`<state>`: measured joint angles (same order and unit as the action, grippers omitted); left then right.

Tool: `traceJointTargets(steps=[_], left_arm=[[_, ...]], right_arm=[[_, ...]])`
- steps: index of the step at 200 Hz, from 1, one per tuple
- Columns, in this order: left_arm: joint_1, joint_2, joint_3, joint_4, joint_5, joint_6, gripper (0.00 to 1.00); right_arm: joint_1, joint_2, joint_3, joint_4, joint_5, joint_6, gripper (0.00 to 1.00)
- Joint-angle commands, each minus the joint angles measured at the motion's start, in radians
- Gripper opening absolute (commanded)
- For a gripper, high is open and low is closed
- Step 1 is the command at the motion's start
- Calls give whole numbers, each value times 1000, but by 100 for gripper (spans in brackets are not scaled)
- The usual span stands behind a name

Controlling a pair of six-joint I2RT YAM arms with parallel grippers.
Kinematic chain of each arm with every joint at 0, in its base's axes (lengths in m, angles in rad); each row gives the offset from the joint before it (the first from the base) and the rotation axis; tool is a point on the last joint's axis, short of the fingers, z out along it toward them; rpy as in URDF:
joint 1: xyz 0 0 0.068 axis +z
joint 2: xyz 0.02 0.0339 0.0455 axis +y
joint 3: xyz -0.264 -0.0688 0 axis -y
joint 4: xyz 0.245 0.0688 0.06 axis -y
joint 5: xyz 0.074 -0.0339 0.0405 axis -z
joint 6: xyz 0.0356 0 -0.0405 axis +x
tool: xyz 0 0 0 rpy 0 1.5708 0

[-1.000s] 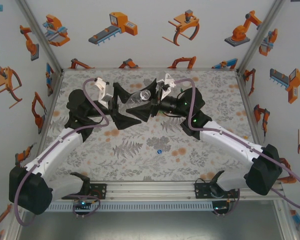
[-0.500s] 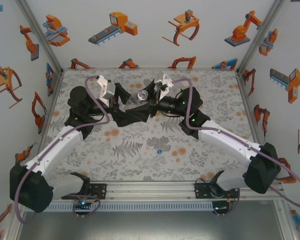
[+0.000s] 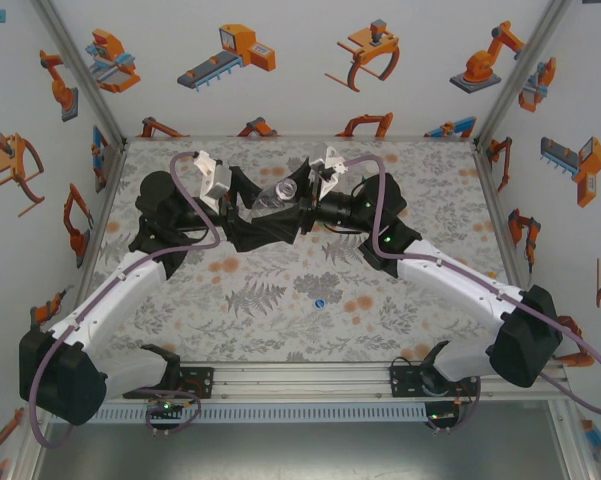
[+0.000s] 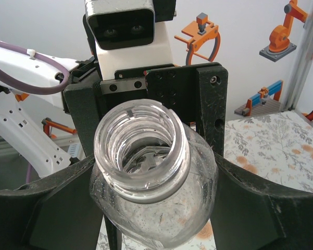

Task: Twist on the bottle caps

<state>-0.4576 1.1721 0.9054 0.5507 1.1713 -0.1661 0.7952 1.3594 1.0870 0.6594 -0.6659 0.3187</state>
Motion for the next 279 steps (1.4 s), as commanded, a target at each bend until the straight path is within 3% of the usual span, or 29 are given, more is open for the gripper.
traceJointTargets(steps=[1,29,75,92,169,236,279], left_arm=[[-17,-8,28,-19,32,16,44],[-18,-11,32,-42,33,35,37],[-17,-17,36,-73,31,63,25],[-18,-20,38,-87,25,73,20],[-16,-45,44,-170,-17,145,0],[-12,-66,61,-307,-129,235,0],[5,-74,72,-374,-239,265,0]], right_arm=[[11,-5,38,31,-9,-7,31],[12,-13,32,24,-2,-13,37],[12,-38,24,-4,23,-38,65],[12,-49,20,-17,35,-45,69],[12,-143,-40,-121,119,-95,71],[12,-239,-111,-234,209,-110,70],[13,-312,-163,-346,333,-77,68]])
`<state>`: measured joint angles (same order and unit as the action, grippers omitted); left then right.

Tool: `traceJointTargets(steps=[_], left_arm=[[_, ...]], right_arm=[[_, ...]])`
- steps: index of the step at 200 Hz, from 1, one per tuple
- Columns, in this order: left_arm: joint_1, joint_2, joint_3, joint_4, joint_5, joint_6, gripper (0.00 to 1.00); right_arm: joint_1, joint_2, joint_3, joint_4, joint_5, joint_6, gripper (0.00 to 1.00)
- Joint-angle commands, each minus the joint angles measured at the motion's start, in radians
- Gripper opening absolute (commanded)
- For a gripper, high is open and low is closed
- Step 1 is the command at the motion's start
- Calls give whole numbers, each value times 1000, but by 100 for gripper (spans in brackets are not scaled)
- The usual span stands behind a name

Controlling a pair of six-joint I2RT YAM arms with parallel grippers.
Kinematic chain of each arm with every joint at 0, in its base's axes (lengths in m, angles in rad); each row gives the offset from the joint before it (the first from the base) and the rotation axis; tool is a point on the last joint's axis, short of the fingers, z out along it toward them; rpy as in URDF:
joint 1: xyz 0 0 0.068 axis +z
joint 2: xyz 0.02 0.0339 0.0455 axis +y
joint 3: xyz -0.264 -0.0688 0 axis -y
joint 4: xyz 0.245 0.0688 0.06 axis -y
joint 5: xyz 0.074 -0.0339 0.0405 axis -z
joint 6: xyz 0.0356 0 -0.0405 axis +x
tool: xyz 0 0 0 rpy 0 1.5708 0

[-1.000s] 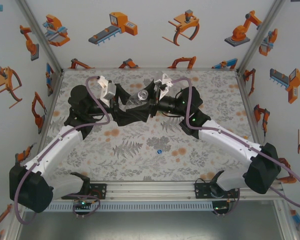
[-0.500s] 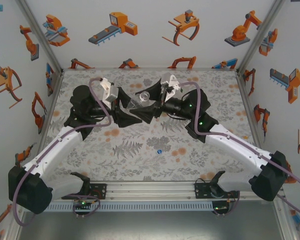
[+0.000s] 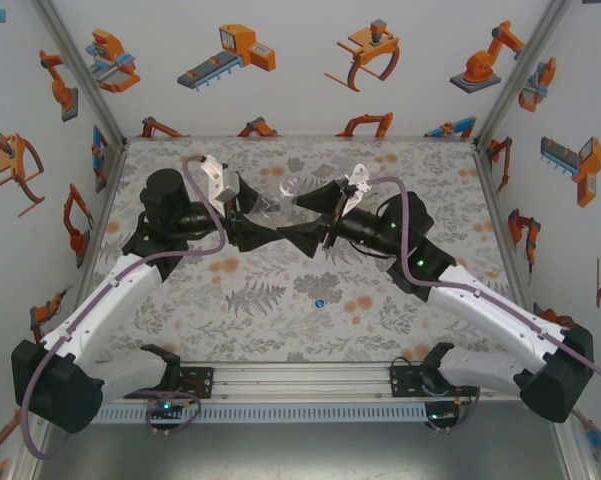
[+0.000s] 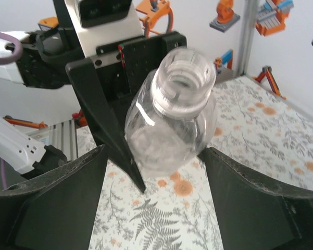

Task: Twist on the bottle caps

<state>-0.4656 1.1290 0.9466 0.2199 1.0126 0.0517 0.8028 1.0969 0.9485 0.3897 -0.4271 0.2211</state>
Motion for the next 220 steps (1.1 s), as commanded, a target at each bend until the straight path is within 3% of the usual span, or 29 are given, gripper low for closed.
traceJointTargets(steps=[1,50,90,144,220], left_arm=[[13,-32,30,-44,-86,49,0],[33,-68,5,-63,-257,74,0],[47,-63,-4,-23,-258,52,0],[48,-66,1,-57,-250,91,0],[46,-78,0,-76,-295,103,0]], right_arm=[[6,-51,-27,-82,97,22,68],[15,-90,-48,-345,338,101,61],[16,-72,-49,-548,523,248,59],[39,90,22,-814,520,442,53],[122,325,119,-1016,523,482,48]])
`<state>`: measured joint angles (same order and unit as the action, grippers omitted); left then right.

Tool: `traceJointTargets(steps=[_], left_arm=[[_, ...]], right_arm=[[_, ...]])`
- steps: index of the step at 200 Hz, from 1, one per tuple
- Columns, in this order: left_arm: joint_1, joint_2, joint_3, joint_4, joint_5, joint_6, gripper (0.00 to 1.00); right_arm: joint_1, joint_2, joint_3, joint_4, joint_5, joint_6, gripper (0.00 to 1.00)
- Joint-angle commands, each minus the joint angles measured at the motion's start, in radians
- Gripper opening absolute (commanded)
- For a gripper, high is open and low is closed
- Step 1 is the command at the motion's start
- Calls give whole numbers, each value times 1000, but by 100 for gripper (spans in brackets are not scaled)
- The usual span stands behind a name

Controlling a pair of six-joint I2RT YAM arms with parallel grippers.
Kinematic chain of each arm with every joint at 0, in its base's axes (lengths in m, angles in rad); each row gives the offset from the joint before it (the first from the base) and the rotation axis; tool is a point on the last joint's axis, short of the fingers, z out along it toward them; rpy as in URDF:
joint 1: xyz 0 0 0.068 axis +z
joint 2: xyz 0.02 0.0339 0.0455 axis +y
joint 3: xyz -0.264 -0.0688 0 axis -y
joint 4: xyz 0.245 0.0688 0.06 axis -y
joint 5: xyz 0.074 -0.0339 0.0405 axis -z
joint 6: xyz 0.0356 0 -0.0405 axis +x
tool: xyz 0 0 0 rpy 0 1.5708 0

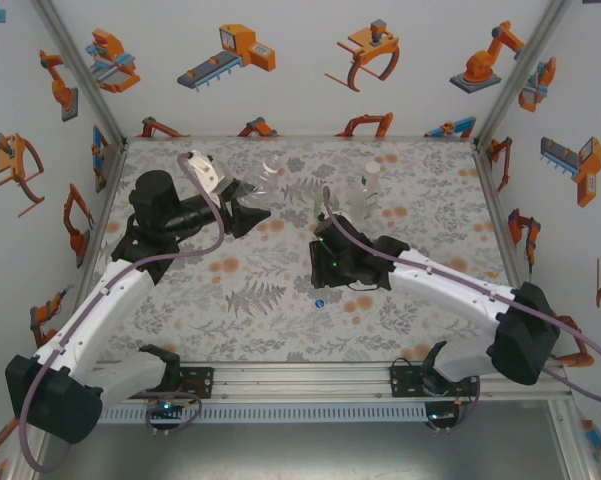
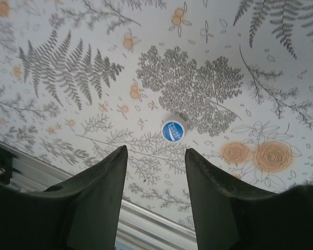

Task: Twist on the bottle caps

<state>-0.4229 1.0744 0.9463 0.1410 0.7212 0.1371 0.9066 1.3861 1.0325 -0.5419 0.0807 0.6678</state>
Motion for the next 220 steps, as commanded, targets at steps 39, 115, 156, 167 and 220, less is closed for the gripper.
traceJointTargets(steps=[39,115,156,167,220], left_arm=[[1,-26,3,-3,-4,19,0],[-1,-19,3,-5,-10,19,0],[-3,-14,4,-5,-10,14,0],[-3,-13,5,-1,-9,9,0],[-3,-7,6,-3,-9,6,0]], right_arm=[[27,89,24,-53,36,57,47],[26,196,22,-28,42,87,46],[30,233,12,5,33,104,45],[30,246,13,5,30,103,45],[32,303,26,-2,17,102,45]])
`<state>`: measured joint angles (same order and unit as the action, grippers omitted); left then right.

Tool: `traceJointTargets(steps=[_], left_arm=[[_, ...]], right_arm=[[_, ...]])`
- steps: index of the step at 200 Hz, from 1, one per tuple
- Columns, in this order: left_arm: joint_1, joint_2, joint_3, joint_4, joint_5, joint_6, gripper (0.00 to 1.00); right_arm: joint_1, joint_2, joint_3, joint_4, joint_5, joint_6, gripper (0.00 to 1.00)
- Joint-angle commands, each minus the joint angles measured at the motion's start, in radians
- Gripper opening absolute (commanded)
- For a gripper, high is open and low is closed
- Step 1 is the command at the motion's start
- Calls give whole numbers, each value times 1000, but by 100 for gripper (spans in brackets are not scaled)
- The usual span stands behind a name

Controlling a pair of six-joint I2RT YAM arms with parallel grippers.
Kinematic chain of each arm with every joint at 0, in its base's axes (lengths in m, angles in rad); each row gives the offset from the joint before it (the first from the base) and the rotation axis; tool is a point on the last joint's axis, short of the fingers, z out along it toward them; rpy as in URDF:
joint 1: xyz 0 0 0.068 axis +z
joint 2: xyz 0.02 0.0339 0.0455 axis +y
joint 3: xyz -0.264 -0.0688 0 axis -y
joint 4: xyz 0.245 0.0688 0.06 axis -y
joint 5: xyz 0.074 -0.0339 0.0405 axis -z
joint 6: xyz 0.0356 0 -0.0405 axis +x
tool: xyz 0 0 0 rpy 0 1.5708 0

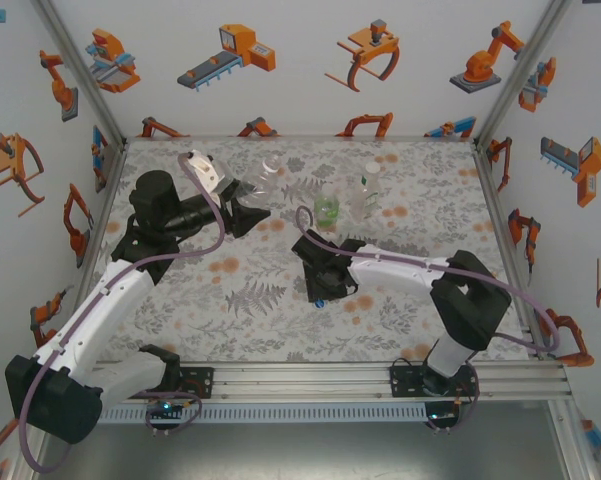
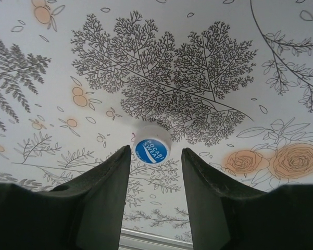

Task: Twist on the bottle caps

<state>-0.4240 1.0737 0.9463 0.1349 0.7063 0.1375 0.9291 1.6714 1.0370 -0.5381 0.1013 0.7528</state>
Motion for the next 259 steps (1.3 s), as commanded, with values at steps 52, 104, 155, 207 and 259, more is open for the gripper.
traceJointTargets(steps=[52,104,155,207,259], left_arm=[[-2,0,6,6,6,0,0],[-2,0,9,0,6,2,0],[-2,1,11,-4,6,4,0],[-2,-1,9,-4,4,5,0],[-3,-8,9,-6,4,7,0]], right_arm=[[11,48,35,0,-21,10,44],[10,61,43,-13,-18,3,42],[13,72,42,-22,-25,3,40],[13,75,49,-44,-20,3,40],[14,83,61,-63,-16,0,40]])
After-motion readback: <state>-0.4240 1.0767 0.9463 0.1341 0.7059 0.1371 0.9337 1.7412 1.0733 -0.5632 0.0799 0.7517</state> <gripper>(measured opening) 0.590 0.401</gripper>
